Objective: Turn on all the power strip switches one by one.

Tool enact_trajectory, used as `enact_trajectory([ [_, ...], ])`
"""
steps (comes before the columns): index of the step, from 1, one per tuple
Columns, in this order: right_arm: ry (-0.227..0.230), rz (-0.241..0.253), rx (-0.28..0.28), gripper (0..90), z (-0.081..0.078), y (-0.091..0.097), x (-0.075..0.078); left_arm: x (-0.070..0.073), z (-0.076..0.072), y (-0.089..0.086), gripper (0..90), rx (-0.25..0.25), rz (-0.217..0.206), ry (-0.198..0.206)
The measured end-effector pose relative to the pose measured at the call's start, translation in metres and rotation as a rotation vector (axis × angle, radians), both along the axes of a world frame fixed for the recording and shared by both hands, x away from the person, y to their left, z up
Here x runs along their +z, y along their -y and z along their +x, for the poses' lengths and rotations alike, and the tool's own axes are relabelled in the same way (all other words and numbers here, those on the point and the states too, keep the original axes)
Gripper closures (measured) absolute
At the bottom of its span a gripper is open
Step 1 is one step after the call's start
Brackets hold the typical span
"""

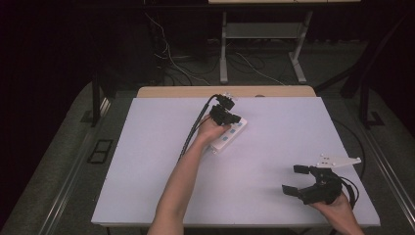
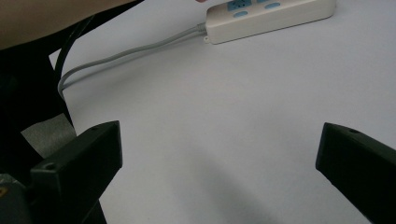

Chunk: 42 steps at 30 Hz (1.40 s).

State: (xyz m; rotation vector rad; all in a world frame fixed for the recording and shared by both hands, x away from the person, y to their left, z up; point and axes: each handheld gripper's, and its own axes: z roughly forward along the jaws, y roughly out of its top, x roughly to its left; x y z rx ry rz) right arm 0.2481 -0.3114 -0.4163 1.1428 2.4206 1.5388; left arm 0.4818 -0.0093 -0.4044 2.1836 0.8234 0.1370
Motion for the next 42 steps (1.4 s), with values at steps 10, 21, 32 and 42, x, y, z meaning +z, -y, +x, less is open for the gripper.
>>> enact_trajectory([
  [10,0.0,-0.002,0.002,0.3,0.0,-0.003,0.0,0.024,-0.02,-0.04,89.2,0.02,-0.05,0.048],
  [21,0.001,-0.005,0.005,0.3,0.0,-0.003,0.0,0.044,-0.051,-0.086,54.5,0.046,-0.164,0.063],
  [32,-0.001,-0.008,0.002,0.3,-0.001,-0.004,0.0,0.048,-0.101,-0.127,13.4,0.063,-0.214,0.112],
  [42,0.001,-0.012,0.006,0.3,-0.003,-0.007,0.0,0.036,-0.141,-0.149,0.0,0.074,-0.177,0.088],
])
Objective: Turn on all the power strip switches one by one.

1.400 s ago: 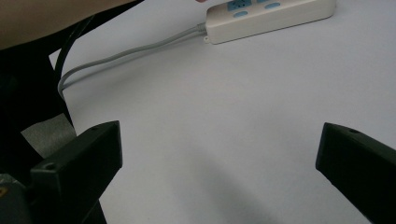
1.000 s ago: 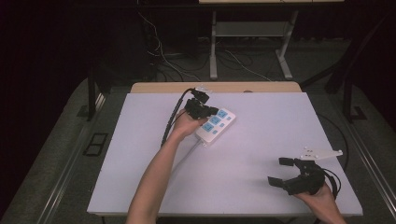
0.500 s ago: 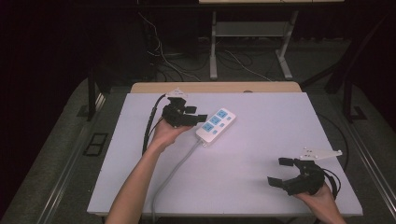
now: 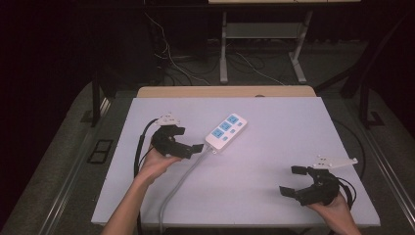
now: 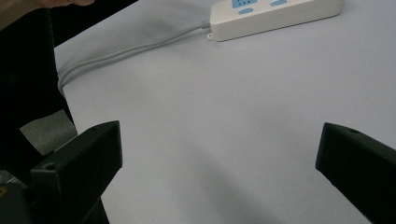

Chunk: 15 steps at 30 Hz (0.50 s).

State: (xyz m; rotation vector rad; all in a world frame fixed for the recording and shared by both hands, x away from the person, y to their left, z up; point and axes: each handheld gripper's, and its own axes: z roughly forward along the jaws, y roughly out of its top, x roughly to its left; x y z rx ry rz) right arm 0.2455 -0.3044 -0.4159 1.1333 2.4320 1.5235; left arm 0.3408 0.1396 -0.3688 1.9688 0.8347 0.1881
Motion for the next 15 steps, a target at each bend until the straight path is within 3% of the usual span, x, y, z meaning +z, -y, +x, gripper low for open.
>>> enact_trajectory([
  [6,0.001,0.0,0.0,0.3,-0.001,0.001,0.0,-0.008,-0.021,-0.011,0.0,0.016,0.011,0.025],
  [15,0.0,-0.001,-0.001,0.3,-0.001,0.0,-0.001,-0.016,-0.046,-0.016,0.0,0.006,-0.011,0.037],
])
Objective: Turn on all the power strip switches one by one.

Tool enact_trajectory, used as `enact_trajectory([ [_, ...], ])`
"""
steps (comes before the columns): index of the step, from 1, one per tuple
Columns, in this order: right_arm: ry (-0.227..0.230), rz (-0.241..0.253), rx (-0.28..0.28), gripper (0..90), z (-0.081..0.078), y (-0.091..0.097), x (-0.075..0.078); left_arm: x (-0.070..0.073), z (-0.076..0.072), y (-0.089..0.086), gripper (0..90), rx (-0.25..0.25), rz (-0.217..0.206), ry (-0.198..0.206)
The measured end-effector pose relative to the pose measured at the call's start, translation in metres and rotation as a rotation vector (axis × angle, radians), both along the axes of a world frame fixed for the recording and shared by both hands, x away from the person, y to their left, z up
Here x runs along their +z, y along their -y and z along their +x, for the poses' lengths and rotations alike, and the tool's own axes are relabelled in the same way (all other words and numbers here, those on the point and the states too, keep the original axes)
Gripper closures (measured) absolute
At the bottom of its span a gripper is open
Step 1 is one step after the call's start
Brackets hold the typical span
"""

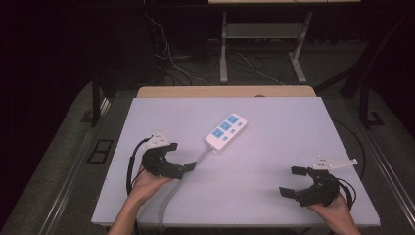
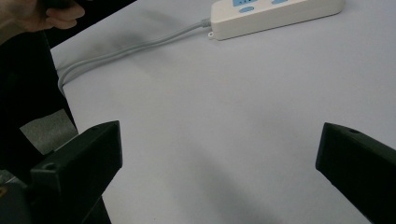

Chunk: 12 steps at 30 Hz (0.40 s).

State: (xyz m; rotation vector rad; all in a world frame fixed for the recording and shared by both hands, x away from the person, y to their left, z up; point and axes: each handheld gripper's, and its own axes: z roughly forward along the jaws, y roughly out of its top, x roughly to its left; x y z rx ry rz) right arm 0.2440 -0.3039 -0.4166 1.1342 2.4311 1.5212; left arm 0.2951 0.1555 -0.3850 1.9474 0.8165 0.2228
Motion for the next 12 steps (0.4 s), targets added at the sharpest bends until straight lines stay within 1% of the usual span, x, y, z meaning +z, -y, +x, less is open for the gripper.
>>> enact_trajectory([
  [3,-0.003,0.003,-0.005,0.3,-0.001,0.0,0.0,-0.003,-0.008,-0.001,0.0,0.003,-0.001,0.009],
  [9,-0.004,0.011,-0.008,0.3,-0.002,0.001,-0.001,-0.009,-0.024,-0.005,0.0,0.011,-0.015,0.024],
  [12,-0.007,0.012,-0.009,0.3,-0.003,0.0,-0.001,-0.012,-0.027,-0.005,0.0,0.008,-0.02,0.022],
])
